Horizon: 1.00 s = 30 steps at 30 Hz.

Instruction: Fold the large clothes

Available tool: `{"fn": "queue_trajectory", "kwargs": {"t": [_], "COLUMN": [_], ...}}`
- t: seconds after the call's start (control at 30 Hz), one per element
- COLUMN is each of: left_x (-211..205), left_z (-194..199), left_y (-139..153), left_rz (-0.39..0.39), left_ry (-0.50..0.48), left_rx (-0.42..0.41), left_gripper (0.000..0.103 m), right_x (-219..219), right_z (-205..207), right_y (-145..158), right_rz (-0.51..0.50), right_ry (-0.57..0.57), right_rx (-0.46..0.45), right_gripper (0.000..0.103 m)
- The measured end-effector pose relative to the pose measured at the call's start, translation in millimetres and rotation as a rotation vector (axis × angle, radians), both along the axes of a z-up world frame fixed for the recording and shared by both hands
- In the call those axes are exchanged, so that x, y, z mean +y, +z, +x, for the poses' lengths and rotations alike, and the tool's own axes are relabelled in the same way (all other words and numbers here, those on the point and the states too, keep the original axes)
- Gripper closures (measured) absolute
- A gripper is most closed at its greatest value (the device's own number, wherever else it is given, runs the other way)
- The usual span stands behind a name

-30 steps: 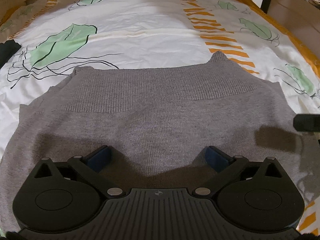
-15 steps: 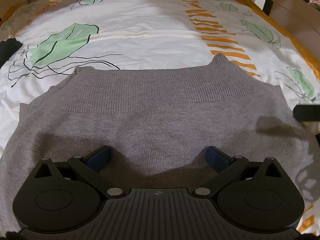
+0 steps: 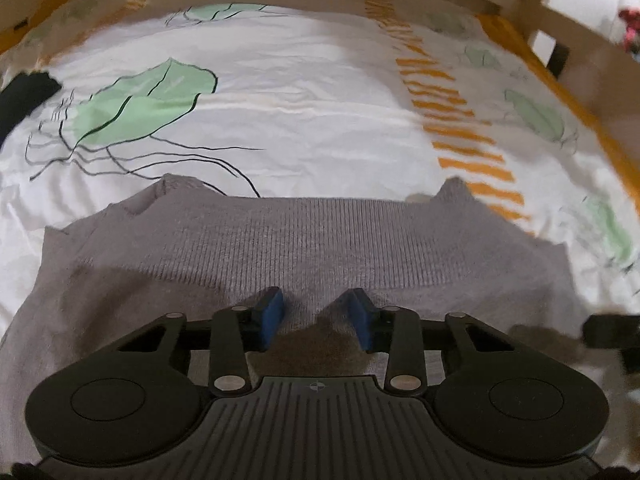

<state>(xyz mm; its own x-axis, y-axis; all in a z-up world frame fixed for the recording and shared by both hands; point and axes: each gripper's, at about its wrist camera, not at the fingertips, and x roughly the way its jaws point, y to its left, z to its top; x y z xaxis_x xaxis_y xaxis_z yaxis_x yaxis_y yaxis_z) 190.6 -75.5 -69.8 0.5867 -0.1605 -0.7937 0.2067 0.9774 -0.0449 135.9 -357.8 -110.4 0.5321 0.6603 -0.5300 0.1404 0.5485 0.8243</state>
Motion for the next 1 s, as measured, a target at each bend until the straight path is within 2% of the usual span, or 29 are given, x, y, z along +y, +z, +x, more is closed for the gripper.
{"fn": "queue_trajectory", "kwargs": {"t": [0.3,0.5,0.67,0.8,1.0], "left_x": [-3.3,10.9,21.7,27.5,30.9], "left_z": [1.4,-25.4,-56.0,-58.3,-52.6], "left_y": [-4.7,14.4,11.0,-5.3,-7.7], "left_rz": [0.032,-0.082,-0.110,-0.108,-0.141], "left_ry": [-0.008,0.016,0.028,0.026,0.032], "left_rx": [-0.027,-0.033,-0.040,-0.040,-0.031], "left_gripper": [0.065,0.066,0.066,0.064,0.063], "right_x": [-0.3,1.5,2.4,3.9,5.9], "right_z": [-2.3,-4.8,-5.7,-7.4,-13.1], "right_y": [-0.3,1.7,2.7,3.4,6.2], "right_rz": [0.004,-0.006,-0.012,-0.013,-0.013], "right_ry": [0.004,0.015,0.025,0.038,0.073], "right_rx": [-0.007,-0.018,-0.023,-0.025,-0.028], "right_gripper": [0.000,0.000,0.000,0.000,0.000]}}
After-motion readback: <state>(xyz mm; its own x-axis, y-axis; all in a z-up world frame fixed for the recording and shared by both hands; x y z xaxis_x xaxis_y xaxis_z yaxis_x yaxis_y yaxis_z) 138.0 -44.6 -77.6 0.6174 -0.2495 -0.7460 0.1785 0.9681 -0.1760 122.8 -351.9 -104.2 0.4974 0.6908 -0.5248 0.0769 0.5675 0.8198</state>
